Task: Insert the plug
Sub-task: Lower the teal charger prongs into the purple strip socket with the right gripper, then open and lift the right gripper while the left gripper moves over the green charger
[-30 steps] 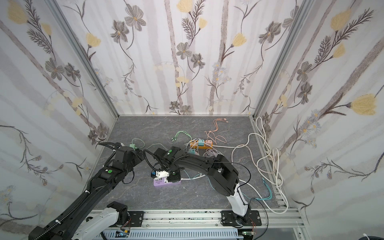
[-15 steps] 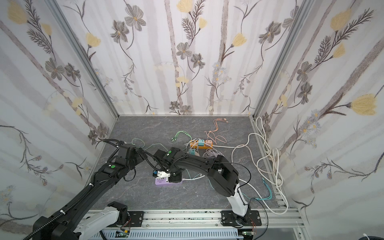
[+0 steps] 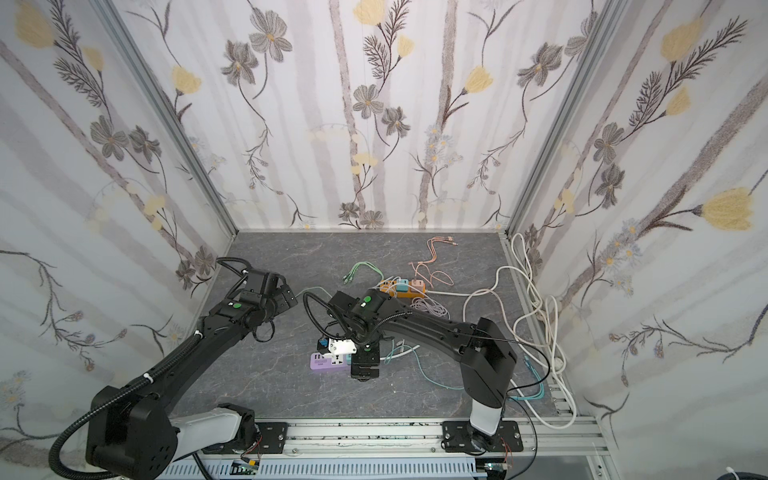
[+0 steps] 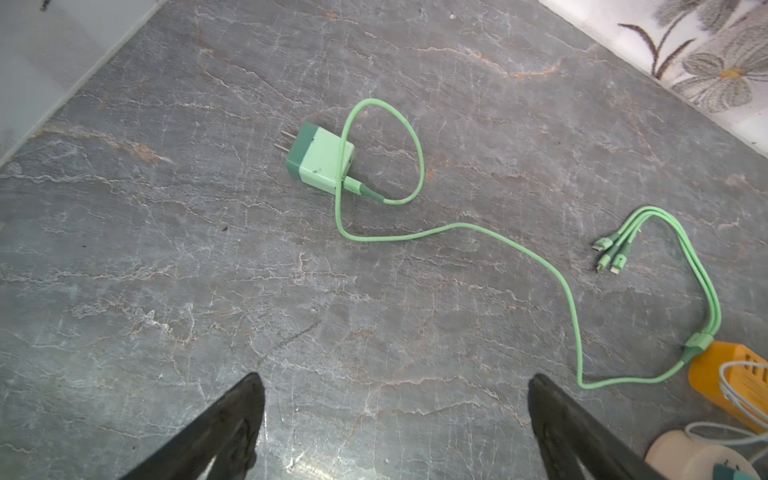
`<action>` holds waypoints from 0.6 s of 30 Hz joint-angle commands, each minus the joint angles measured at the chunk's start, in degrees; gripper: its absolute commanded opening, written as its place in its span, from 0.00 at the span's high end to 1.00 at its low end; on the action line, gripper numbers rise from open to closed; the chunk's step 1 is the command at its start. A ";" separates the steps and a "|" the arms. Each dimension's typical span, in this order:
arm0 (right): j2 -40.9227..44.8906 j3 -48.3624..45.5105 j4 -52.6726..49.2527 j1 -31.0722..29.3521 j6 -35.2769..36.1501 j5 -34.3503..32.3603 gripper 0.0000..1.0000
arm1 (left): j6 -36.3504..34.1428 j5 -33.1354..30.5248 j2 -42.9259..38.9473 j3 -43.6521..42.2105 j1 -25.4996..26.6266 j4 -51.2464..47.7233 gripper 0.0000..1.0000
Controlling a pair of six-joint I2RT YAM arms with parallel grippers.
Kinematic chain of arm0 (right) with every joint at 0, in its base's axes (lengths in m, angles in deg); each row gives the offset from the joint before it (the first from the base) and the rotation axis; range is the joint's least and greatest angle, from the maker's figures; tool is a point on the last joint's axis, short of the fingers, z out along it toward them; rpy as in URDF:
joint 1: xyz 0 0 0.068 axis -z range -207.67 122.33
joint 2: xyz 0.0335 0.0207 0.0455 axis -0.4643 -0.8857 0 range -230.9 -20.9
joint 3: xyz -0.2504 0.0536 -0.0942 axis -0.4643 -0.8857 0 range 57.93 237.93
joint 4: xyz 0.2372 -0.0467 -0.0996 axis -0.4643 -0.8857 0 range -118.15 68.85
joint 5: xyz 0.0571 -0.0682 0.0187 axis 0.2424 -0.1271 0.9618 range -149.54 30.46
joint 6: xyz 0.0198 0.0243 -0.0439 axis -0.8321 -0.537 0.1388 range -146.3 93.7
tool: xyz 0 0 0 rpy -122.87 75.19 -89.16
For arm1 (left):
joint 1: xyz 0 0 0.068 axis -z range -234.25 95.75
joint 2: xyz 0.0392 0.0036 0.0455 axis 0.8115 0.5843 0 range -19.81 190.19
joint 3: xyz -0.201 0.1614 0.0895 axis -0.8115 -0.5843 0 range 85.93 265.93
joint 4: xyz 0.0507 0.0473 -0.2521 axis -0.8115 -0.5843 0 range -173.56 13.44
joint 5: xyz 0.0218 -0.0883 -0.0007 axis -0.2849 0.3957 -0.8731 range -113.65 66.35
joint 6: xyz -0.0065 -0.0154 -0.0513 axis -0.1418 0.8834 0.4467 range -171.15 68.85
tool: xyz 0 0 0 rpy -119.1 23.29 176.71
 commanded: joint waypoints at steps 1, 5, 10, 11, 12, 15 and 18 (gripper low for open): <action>3.01 -2.23 3.97 1.22 2.09 5.60 0.01 | -0.77 1.24 3.98 2.46 -2.66 -0.69 0.00; 8.10 -5.94 8.43 2.16 1.45 5.73 0.01 | -1.31 0.29 9.30 6.01 -7.49 -0.35 0.00; 16.44 -12.11 18.39 2.16 -2.05 6.26 0.01 | 1.25 5.37 17.26 11.72 -18.36 -1.57 0.00; 18.29 -13.71 21.19 2.20 -2.86 6.78 0.01 | 1.17 8.66 19.35 13.10 -20.40 -1.05 0.00; 20.44 -15.25 23.84 2.16 -3.67 7.10 0.01 | 1.19 11.29 21.13 14.25 -21.60 -0.22 0.00; 25.47 -20.69 33.05 2.16 -6.33 7.34 0.01 | -1.24 17.21 28.15 18.91 -23.87 2.10 0.01; 29.74 -25.38 39.99 2.17 -8.20 5.23 0.01 | -4.55 15.76 36.60 28.55 -24.14 -4.52 0.16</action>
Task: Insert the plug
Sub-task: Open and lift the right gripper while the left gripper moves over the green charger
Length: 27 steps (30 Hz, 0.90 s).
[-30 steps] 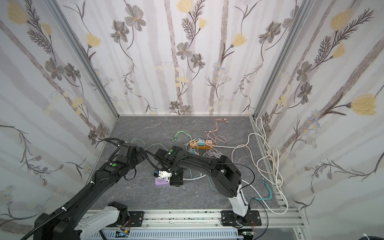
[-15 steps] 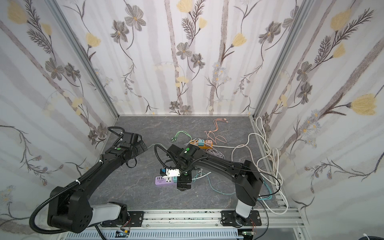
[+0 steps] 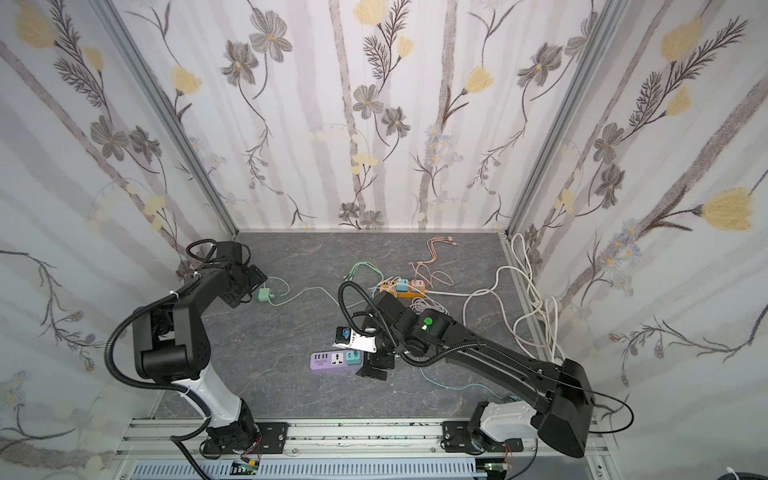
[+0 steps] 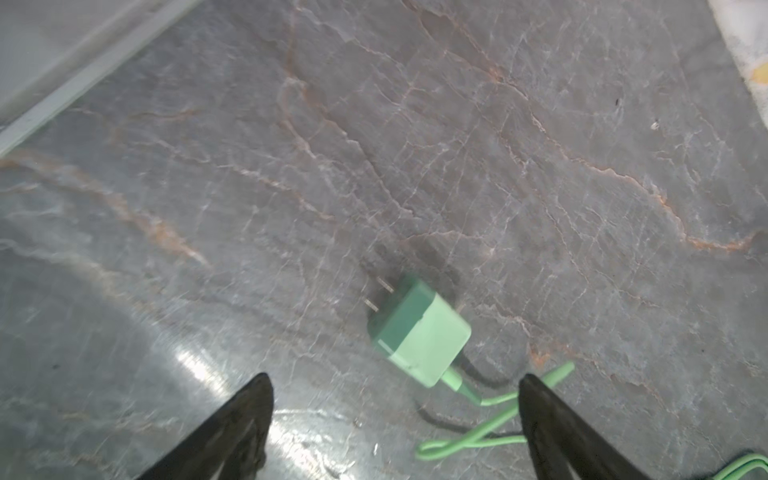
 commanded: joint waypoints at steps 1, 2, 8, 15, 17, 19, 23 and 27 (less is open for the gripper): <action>3.20 -3.53 13.71 -0.07 -3.92 -1.57 0.01 | -3.92 2.11 6.48 8.47 -0.43 -5.67 0.20; 4.12 -4.48 14.53 -0.07 -4.40 -2.73 0.01 | -4.99 2.10 8.86 11.75 -0.38 -7.28 0.25; 6.78 -6.79 14.75 -0.06 -5.90 -7.66 0.01 | -10.62 10.65 20.36 23.38 0.02 -12.32 0.57; 9.16 -8.27 17.45 -0.02 -6.57 -11.12 0.01 | -10.63 9.52 22.22 22.56 0.28 -14.72 0.75; 9.61 -9.80 18.50 -0.07 -6.56 -11.77 0.01 | -9.38 6.90 19.90 19.15 0.31 -14.65 0.75; 9.84 -10.54 19.43 -0.07 -6.54 -12.05 0.01 | -8.13 5.58 16.70 15.06 0.30 -13.68 0.75; 9.32 -10.91 20.35 -0.05 -5.96 -12.06 0.01 | -6.26 4.16 10.17 6.47 0.34 -12.16 0.74; 8.20 -10.70 21.25 0.03 -5.33 -11.59 0.01 | -3.98 8.03 3.98 -2.29 1.08 -8.92 0.70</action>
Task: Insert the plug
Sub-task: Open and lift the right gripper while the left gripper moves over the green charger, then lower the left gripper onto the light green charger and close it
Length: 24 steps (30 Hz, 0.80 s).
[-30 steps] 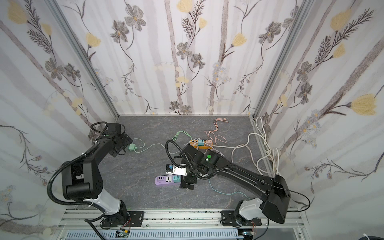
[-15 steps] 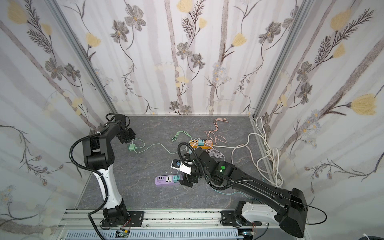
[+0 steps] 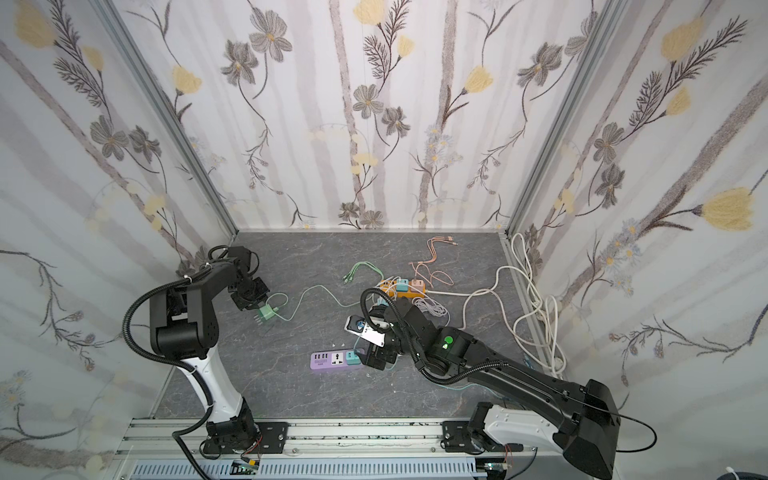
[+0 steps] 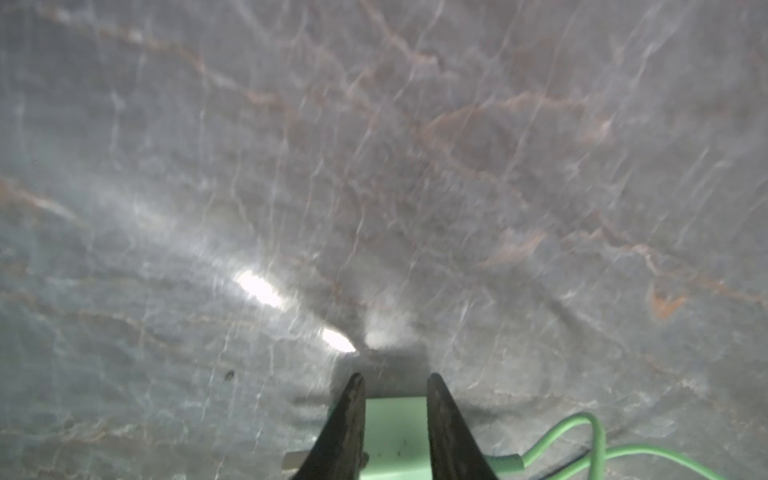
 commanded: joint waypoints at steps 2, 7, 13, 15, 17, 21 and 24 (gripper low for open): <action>-1.37 0.32 3.89 0.02 0.61 0.35 0.01 | 3.17 1.12 -5.56 -7.24 1.73 2.42 0.67; -2.77 1.25 4.29 0.04 0.75 0.71 0.01 | 6.20 2.67 -11.46 -14.52 2.77 4.84 0.63; -4.49 1.56 5.91 0.20 1.01 0.71 0.01 | 11.45 1.69 -20.81 -23.32 7.55 8.01 0.56; -5.28 1.68 6.64 0.19 0.92 1.02 0.01 | 9.95 -1.57 -22.81 -24.48 9.14 6.72 0.54; -5.93 1.69 7.44 0.20 0.95 1.12 0.01 | 8.15 -6.40 -24.10 -24.68 11.37 3.34 0.49; -7.58 3.97 9.35 0.72 1.05 1.84 0.01 | 7.32 -5.88 -25.78 -27.32 14.22 1.62 0.45; -9.05 5.02 9.35 0.98 1.23 2.36 0.01 | 7.10 -4.39 -28.09 -29.63 17.03 1.74 0.42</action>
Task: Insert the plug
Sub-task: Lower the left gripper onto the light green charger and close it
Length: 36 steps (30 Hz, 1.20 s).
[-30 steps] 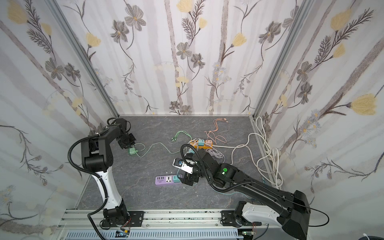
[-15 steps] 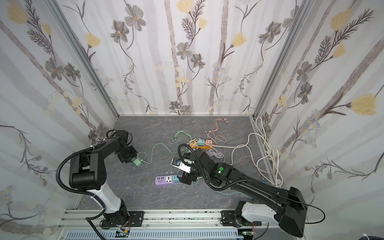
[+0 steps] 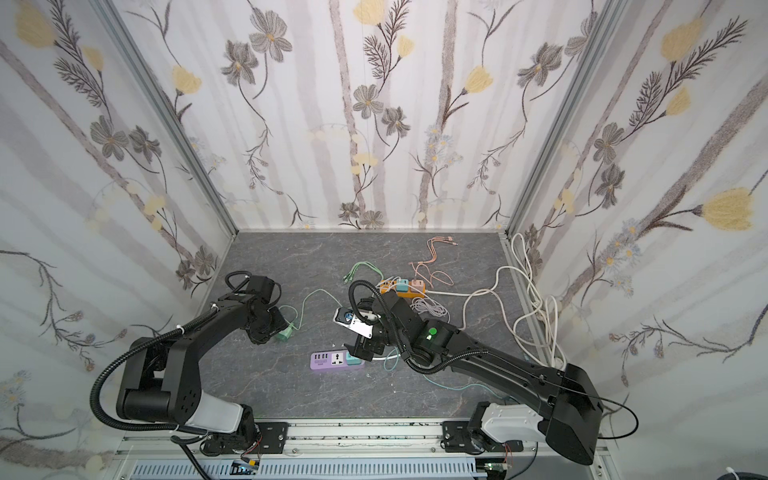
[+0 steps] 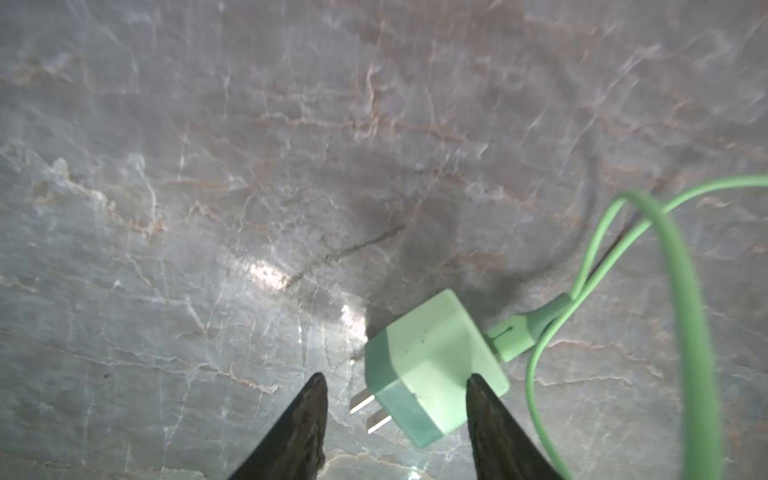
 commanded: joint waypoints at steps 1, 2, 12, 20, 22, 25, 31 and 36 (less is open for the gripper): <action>-1.41 1.35 2.57 0.28 0.53 1.25 0.01 | -1.43 -2.33 -2.23 -1.38 2.72 -3.05 0.40; -1.68 1.62 2.34 0.26 0.53 1.29 0.01 | -2.10 -5.41 -3.13 -1.53 3.17 -4.34 0.36; -2.18 1.85 2.43 0.68 0.87 1.34 0.01 | -10.34 -11.15 1.93 2.94 6.27 -5.82 0.13; -1.00 0.95 1.78 0.83 0.92 -0.16 0.01 | -15.05 -4.42 9.76 5.43 6.54 -3.42 0.27; -0.97 0.71 1.90 0.94 0.80 -0.16 0.01 | -15.77 -3.34 9.79 5.47 7.24 -2.99 0.31; -1.29 0.70 2.06 0.94 0.93 -0.05 0.01 | -16.50 -0.73 9.26 4.98 8.18 -1.80 0.35; -1.87 1.26 2.58 1.05 0.97 -0.07 0.01 | -16.65 -1.19 11.57 5.81 10.35 -3.01 0.45; -1.96 1.22 2.25 1.03 0.97 0.02 0.01 | -15.61 -5.10 12.04 6.70 10.60 -4.57 0.52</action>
